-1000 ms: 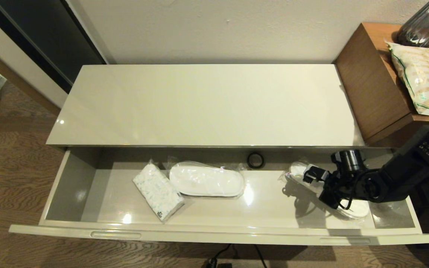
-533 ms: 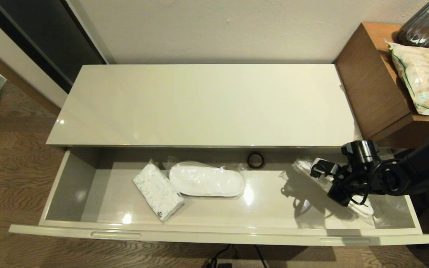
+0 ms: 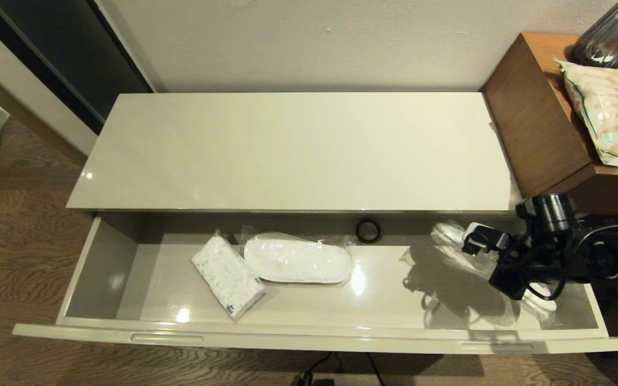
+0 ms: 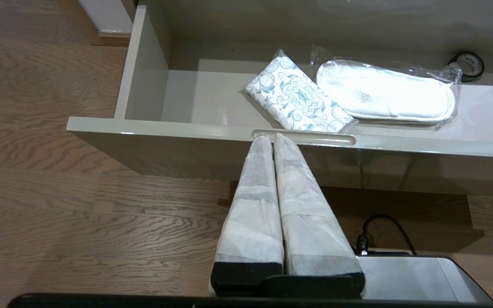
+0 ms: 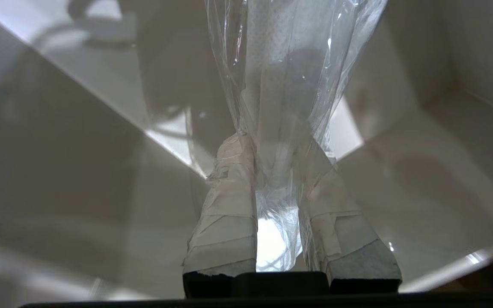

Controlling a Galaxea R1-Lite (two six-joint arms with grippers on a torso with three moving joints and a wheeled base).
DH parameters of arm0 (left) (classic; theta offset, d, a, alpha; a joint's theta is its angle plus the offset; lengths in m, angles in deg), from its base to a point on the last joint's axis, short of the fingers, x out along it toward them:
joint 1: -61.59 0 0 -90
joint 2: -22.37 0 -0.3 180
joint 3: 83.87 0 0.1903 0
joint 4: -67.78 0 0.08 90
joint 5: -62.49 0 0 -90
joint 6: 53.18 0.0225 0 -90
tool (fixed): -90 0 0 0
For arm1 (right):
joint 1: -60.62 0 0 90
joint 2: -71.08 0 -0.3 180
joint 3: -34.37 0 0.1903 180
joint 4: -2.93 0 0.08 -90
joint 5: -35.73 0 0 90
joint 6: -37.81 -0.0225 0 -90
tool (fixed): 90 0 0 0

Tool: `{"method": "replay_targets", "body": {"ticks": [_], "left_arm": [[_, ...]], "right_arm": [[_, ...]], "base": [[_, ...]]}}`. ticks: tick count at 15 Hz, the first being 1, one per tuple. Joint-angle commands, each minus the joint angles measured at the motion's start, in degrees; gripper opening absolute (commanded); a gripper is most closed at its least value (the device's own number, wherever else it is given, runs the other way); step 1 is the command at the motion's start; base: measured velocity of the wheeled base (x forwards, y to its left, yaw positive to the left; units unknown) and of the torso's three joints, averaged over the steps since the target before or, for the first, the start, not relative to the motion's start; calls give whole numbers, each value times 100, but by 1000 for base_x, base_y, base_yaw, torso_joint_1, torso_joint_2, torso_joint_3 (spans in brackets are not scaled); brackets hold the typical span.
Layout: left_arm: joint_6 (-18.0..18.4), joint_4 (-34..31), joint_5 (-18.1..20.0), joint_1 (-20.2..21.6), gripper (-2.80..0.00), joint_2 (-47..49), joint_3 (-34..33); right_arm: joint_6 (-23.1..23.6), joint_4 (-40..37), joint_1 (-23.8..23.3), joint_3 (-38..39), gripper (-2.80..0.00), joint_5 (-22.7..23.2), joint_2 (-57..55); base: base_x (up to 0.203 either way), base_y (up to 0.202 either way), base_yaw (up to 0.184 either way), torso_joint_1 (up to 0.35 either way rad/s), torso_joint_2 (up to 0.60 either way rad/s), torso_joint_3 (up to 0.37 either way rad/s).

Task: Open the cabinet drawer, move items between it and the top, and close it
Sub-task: Take out the disposable slippers from the drawer, then place the disposable slippers on the table

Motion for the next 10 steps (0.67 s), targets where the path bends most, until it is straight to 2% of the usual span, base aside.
{"method": "replay_targets", "body": {"ticks": [1, 4, 10], "left_arm": [[4, 0, -5, 0, -280, 5, 0], [-4, 0, -5, 0, -280, 5, 0], [4, 0, -5, 0, -280, 5, 0]], "right_arm": [[25, -156, 22, -18, -280, -4, 571], [24, -867, 61, -264, -280, -4, 1257], [20, -3338, 247, -1151, -280, 23, 2679]], "base": [[0, 0, 0, 0, 0, 0], [0, 0, 0, 0, 0, 0], [0, 0, 0, 0, 0, 0]]}}
